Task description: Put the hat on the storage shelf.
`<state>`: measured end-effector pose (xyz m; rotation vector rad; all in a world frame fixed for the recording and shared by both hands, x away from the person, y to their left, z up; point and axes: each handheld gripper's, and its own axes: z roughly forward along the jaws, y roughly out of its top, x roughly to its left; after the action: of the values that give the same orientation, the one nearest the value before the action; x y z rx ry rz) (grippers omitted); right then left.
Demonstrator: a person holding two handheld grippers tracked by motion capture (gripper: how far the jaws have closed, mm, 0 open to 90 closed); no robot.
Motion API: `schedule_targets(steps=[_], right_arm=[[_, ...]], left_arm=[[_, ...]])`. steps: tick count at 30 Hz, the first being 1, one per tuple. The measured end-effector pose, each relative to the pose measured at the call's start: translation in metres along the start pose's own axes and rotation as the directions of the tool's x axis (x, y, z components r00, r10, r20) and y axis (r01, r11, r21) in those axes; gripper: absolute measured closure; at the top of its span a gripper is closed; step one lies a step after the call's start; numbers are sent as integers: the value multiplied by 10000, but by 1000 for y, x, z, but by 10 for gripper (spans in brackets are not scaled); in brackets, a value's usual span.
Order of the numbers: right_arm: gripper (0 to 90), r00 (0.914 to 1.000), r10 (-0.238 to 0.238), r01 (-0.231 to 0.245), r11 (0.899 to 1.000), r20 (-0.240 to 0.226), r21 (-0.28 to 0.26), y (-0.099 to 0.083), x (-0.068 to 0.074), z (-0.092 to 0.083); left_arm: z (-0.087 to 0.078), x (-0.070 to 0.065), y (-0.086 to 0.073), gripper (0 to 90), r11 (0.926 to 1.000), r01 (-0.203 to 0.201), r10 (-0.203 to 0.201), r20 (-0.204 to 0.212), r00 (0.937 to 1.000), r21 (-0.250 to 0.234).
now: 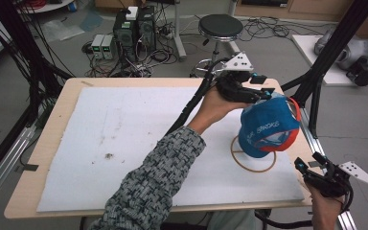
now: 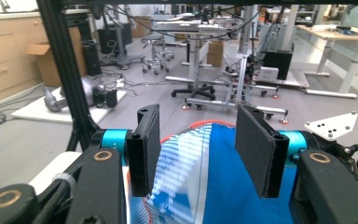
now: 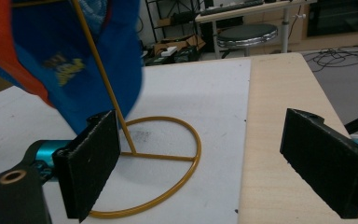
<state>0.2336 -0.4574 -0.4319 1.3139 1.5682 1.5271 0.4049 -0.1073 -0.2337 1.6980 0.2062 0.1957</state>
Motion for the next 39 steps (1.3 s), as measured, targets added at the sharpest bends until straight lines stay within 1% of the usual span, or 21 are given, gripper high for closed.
schedule_targets(steps=[2,3,8,9,13,14,17,18,19,21,22,25,27,29,33,34,35,36,37,38,39], right_arm=[[112,9998,-156,154,9998,117,146,1,0,0],[112,10000,-88,88,10000,26,30,0,0,0],[112,10000,-55,54,10000,59,34,0,1,1],[112,10000,-78,78,9999,32,77,0,1,1],[112,9997,-195,191,9995,140,269,0,2,1],[112,9999,-171,171,9998,21,139,0,2,2],[112,9996,-261,257,9991,134,328,0,3,1],[112,9996,-263,258,9991,141,328,0,4,2],[112,9995,-290,286,9991,115,317,0,4,2],[112,9995,-298,294,9991,122,319,0,4,2],[112,9995,-326,326,9992,8,241,0,4,3],[112,9995,-319,319,9991,-18,280,0,5,3],[112,9994,-352,351,9989,39,302,0,6,3],[112,9994,-334,334,9988,-10,366,0,6,4],[112,9992,-395,393,9981,30,471,0,7,5],[112,9991,-420,421,9983,-28,410,0,7,6],[112,9990,-441,443,9982,-57,402,0,7,7],[112,9989,-476,477,9978,-13,453,0,7,7],[112,9992,-401,401,9980,-7,490,0,8,7],[112,9990,-450,452,9979,-46,454,0,8,8],[112,9989,-466,469,9978,-69,464,0,8,9]], left_arm=[[-11,2,0,497,10000,-14,13,-175,9998,-54],[-11,2,0,495,10000,-14,13,-175,9998,-54],[-41,7,1,488,9997,-202,191,-655,9977,-159],[-52,8,1,484,9993,-367,356,-862,9956,-113],[-78,10,-2,474,9982,-590,593,-1332,9893,60],[-84,10,-3,471,9983,-586,585,-1433,9879,39],[-96,11,-6,468,9979,-636,640,-1620,9847,73],[-108,12,-8,465,9981,-612,615,-1846,9809,73],[-108,12,-8,464,9981,-612,615,-1846,9809,73],[-120,13,-11,459,9984,-567,569,-2034,9774,68],[-133,13,-14,449,9985,-552,551,-2255,9727,62],[-143,13,-17,440,9984,-555,552,-2419,9687,54],[-155,13,-21,437,9984,-543,568,-2641,9628,168],[-170,11,-26,421,9976,-590,672,-2940,9534,367],[-188,8,-34,416,9963,-685,817,-3267,9416,517],[-188,8,-34,411,9963,-685,817,-3267,9416,517],[-197,7,-37,408,9968,-644,764,-3405,9371,465],[-197,7,-37,403,9968,-644,764,-3405,9371,465],[-202,7,-40,399,9970,-631,744,-3494,9340,437],[-213,6,-44,395,9975,-553,676,-3701,9265,437],[-218,5,-47,391,9975,-560,685,-3787,9230,439]])
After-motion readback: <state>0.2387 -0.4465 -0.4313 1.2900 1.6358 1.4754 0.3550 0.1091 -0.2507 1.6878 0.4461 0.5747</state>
